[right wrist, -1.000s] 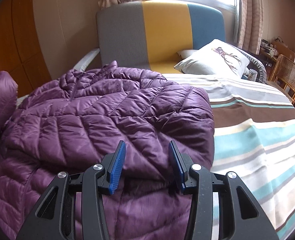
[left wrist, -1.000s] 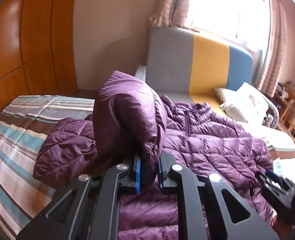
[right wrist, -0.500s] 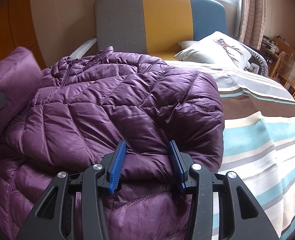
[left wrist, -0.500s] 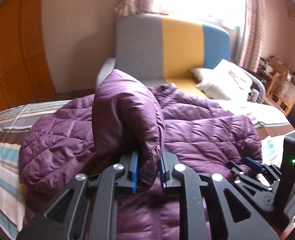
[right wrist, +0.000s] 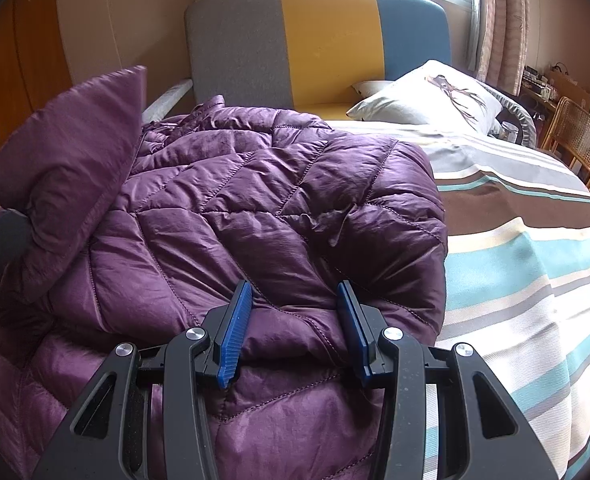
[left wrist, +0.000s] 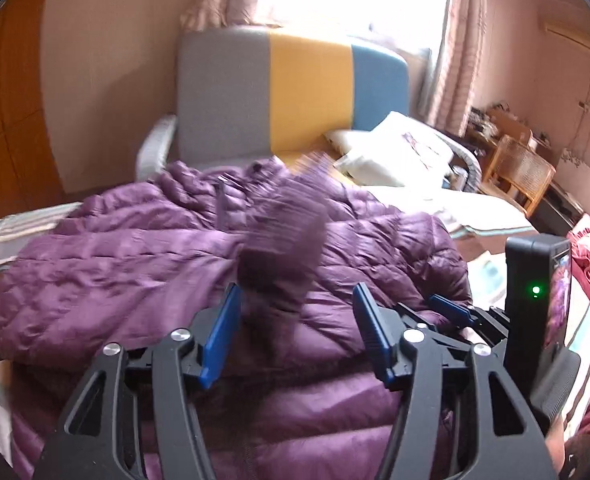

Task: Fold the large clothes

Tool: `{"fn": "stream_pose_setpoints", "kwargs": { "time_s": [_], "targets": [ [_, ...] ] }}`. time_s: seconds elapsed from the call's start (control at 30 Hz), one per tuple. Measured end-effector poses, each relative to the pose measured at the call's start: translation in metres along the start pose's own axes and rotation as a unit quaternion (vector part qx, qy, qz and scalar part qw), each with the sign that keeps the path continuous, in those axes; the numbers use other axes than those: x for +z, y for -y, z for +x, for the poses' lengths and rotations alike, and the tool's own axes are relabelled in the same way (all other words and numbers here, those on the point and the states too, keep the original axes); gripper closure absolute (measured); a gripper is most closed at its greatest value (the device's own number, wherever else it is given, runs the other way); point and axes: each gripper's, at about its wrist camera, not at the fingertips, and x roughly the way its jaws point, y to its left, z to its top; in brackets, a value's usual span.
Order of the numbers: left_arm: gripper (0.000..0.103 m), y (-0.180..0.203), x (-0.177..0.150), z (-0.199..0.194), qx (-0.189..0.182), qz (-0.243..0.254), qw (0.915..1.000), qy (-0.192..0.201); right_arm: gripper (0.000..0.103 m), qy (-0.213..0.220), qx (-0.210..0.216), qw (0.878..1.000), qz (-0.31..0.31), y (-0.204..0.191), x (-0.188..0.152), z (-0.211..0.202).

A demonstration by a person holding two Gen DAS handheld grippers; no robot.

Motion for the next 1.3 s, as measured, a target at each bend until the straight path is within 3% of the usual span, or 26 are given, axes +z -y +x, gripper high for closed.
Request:
{"fn": "stream_pose_setpoints", "kwargs": {
  "time_s": [0.17,0.33,0.5,0.7,0.8,0.97,1.3],
  "targets": [
    [0.037,-0.031,0.000,-0.035,0.001,-0.020,0.9988,0.045,0.059,0.000,-0.007,1.000,-0.004,-0.002,0.000,-0.001],
    [0.038,-0.087,-0.002,-0.033,0.082,-0.042,0.9954,0.026,0.059,0.002,-0.004,1.000,-0.002,-0.003,0.000,-0.002],
    [0.040,-0.152,-0.010,-0.018,0.178,-0.082,0.9805,-0.014,0.059,0.015,0.003,1.000,0.003,-0.001,0.002,-0.012],
    [0.040,-0.178,-0.024,0.002,0.190,-0.098,0.9761,-0.041,0.059,0.044,0.046,0.997,0.043,0.002,0.008,-0.047],
    [0.040,-0.176,-0.023,0.003,0.188,-0.097,0.9767,-0.038,0.059,0.050,0.078,0.995,0.030,-0.017,0.016,-0.056],
    [0.040,-0.170,-0.020,0.007,0.194,-0.095,0.9754,-0.041,0.059,0.004,0.108,0.994,-0.030,-0.072,0.032,-0.037],
    [0.029,-0.177,-0.018,0.017,0.214,-0.110,0.9694,-0.047,0.059,-0.030,0.071,0.994,-0.076,-0.106,0.058,0.026]
  ]
}}
